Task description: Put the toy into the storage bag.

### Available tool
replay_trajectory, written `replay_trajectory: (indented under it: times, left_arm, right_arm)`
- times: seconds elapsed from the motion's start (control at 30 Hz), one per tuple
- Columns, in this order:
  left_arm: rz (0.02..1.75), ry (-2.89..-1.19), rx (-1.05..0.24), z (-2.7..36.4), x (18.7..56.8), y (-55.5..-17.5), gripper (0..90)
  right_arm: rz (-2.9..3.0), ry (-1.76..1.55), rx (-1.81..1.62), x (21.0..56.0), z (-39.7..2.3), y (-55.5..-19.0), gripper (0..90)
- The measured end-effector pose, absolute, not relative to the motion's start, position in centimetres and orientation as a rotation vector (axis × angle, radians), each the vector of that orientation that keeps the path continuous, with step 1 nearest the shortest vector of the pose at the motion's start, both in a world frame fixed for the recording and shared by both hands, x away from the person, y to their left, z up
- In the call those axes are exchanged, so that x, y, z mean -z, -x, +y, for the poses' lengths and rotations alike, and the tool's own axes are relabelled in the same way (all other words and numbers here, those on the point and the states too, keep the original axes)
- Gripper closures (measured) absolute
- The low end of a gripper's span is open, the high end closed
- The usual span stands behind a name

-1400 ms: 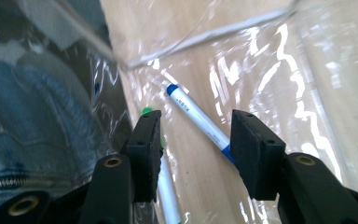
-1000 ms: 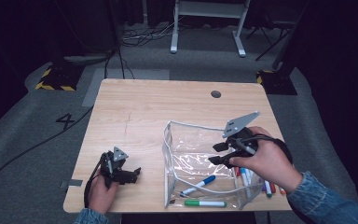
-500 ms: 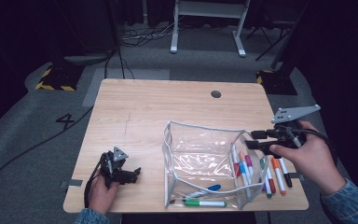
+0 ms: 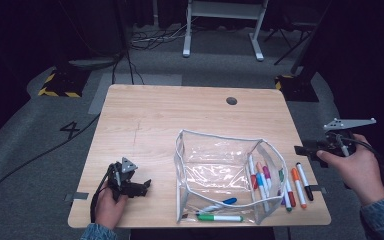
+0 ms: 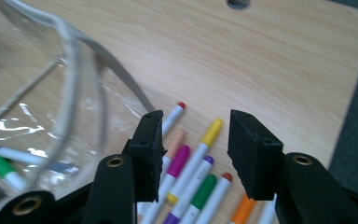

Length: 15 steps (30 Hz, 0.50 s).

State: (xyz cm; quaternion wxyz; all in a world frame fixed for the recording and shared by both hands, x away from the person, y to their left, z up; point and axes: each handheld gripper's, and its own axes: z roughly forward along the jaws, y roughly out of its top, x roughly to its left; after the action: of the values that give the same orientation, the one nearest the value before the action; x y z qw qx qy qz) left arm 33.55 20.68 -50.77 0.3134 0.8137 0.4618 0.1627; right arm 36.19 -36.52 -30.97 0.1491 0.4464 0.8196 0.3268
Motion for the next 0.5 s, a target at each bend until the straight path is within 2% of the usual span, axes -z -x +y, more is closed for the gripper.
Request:
replay_trajectory:
  times: [0.13,0.23,0.5]
  left_arm:
    - [1.218,-2.145,-0.429,20.7,50.8,-33.6,0.0]
    - [1.218,-2.146,-0.429,20.7,50.8,-33.6,0.0]
    - [1.218,-2.145,-0.429,20.7,50.8,-33.6,0.0]
  right_arm:
    - [2.323,-1.368,-0.890,32.9,-38.4,-36.6,58.3]
    - [2.304,-1.450,-0.819,34.7,-39.7,-36.7,64.5]
    - [2.284,-1.605,-0.715,40.2,-41.8,-36.6,64.7]
